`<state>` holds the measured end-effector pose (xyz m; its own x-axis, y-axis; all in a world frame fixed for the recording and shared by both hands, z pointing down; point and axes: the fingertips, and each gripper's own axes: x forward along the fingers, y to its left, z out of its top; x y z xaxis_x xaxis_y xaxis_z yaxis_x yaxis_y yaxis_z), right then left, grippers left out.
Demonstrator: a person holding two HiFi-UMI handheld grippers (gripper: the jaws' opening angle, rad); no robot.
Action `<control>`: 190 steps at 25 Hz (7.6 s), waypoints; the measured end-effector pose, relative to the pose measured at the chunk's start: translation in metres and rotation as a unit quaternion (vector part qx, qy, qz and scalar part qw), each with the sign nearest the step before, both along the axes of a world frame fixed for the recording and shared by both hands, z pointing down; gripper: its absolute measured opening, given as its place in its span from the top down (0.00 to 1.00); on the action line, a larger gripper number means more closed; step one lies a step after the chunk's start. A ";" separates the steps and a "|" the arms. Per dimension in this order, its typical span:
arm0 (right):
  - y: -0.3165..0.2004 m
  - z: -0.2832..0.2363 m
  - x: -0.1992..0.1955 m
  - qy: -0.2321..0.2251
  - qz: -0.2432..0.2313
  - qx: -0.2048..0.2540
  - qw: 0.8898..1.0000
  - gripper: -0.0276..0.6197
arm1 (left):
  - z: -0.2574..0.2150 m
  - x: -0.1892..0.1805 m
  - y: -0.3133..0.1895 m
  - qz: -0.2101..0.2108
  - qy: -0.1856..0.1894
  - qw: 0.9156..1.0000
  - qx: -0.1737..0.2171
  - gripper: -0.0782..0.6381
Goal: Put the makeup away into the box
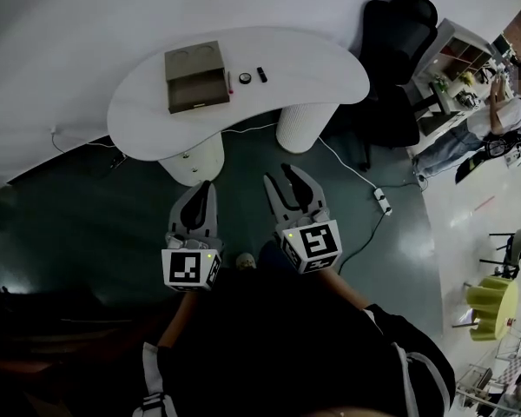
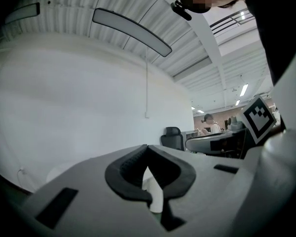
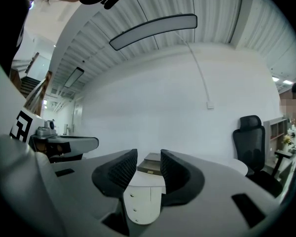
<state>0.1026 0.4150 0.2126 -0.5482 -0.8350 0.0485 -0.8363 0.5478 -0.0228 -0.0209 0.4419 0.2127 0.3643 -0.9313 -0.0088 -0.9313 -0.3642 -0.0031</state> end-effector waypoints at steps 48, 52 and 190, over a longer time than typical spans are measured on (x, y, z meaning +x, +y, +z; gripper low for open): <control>-0.439 0.080 -0.084 0.047 -0.115 -0.048 0.991 0.73 | 0.055 -0.050 -0.418 -0.057 -0.020 0.996 -0.059 0.88; -0.448 0.096 -0.095 0.049 -0.122 -0.062 0.989 0.73 | 0.064 -0.054 -0.431 -0.056 0.002 0.996 -0.066 0.88; -0.440 0.286 -0.306 0.139 -0.189 -0.384 0.893 0.67 | 0.200 -0.194 -0.425 -0.112 0.027 0.975 -0.189 0.88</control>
